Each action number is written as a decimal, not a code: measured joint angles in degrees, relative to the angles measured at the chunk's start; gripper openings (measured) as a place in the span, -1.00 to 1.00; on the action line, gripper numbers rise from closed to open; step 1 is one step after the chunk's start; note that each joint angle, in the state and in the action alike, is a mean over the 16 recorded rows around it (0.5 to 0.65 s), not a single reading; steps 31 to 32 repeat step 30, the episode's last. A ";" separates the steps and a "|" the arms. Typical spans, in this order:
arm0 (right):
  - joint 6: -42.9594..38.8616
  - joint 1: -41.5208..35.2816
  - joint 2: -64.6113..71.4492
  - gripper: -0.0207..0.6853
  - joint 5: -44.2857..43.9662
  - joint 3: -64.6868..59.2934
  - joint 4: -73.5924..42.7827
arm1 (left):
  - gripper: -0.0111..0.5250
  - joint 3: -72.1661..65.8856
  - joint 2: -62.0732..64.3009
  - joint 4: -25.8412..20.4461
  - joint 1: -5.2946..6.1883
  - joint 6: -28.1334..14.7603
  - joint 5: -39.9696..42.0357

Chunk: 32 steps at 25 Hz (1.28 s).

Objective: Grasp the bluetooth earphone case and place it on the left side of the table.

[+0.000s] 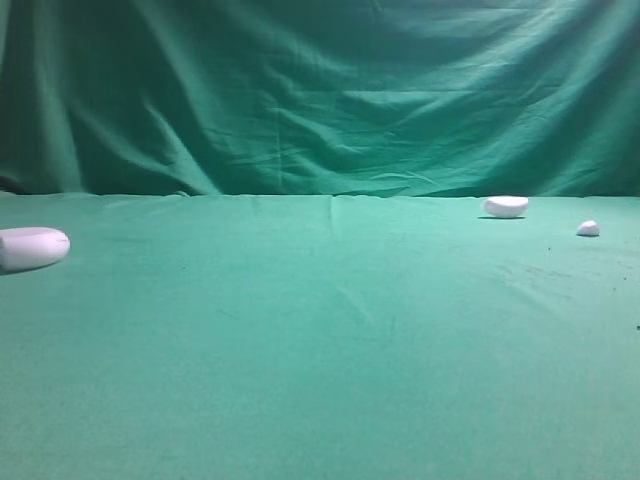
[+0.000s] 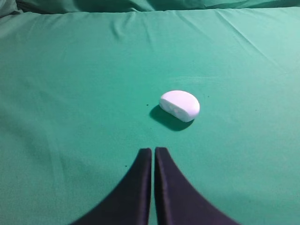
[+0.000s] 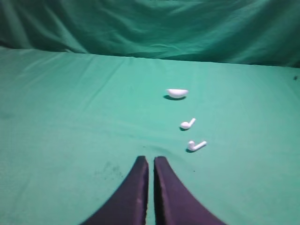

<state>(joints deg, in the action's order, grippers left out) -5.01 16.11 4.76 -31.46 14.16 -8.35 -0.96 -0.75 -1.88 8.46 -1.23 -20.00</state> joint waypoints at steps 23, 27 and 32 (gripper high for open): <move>-2.12 -10.71 -5.49 -0.94 8.62 -15.40 1.27 | -0.96 0.00 0.00 0.00 0.00 0.00 0.00; -2.12 -10.71 -5.49 -0.94 8.67 -15.40 1.27 | -0.96 0.00 0.00 0.00 0.00 0.00 0.00; -2.12 -10.71 -5.49 -0.94 8.68 -15.40 1.27 | -0.96 0.00 0.00 0.00 0.00 0.00 0.00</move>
